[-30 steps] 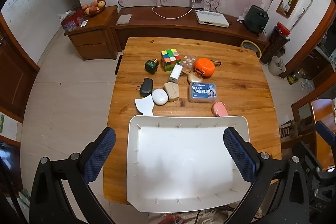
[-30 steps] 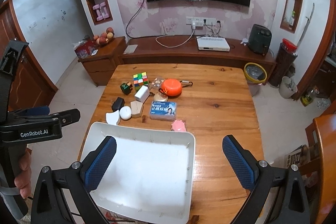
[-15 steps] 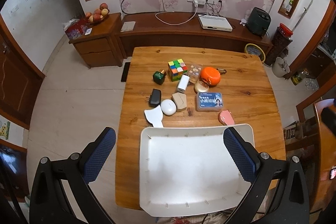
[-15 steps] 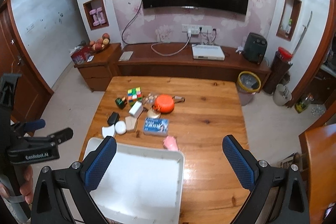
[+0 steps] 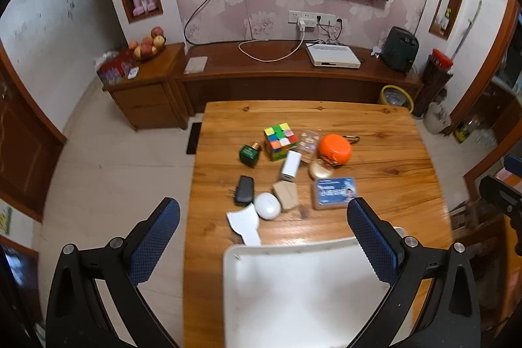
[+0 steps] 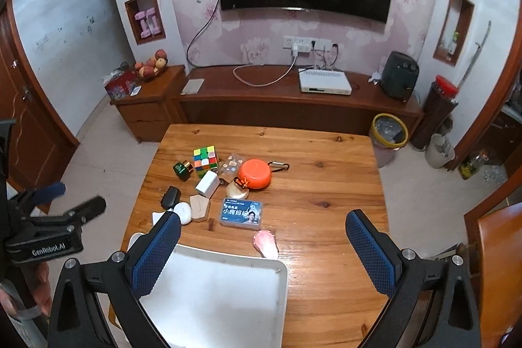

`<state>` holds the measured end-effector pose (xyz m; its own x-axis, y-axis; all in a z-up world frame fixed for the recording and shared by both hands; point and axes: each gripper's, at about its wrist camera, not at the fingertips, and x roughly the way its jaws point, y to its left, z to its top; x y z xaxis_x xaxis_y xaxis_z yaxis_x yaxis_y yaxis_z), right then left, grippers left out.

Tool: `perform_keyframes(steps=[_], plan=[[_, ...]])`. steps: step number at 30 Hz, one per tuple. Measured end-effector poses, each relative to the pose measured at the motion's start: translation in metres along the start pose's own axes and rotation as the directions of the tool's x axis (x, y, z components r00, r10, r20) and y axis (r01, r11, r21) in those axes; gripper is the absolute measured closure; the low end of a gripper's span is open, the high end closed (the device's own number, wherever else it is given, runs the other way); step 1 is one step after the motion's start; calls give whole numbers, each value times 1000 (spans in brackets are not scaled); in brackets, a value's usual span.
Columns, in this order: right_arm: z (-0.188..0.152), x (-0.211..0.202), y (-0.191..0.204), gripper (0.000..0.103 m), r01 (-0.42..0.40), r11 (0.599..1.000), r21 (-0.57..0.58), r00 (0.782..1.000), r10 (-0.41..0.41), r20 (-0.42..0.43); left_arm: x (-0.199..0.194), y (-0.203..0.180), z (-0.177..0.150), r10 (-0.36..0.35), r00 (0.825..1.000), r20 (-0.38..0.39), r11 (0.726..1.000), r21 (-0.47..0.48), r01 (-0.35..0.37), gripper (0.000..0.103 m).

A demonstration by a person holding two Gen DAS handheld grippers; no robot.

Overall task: Organize rigid objects
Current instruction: 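Move left tool to the white curved piece while right tool approaches the pink brush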

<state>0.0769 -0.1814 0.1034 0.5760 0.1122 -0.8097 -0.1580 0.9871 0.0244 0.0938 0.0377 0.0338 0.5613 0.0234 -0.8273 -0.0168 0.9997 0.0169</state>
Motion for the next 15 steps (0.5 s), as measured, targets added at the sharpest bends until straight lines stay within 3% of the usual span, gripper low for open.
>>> perform_keyframes(steps=[6,10,15], plan=[[2,36,-6,2,-72,997,29,994,74,-79,30,5,7,-67,996,-58,998,-1,67,1],[8,56,-5,2,-83,996,19,988,85,-128,53,12,13,-152,980,-127,987,-62,145,1],[8,84,3,2,-56,998,-29,983,50,-177,87,17,14,-115,972,-204,992,-81,100,1]])
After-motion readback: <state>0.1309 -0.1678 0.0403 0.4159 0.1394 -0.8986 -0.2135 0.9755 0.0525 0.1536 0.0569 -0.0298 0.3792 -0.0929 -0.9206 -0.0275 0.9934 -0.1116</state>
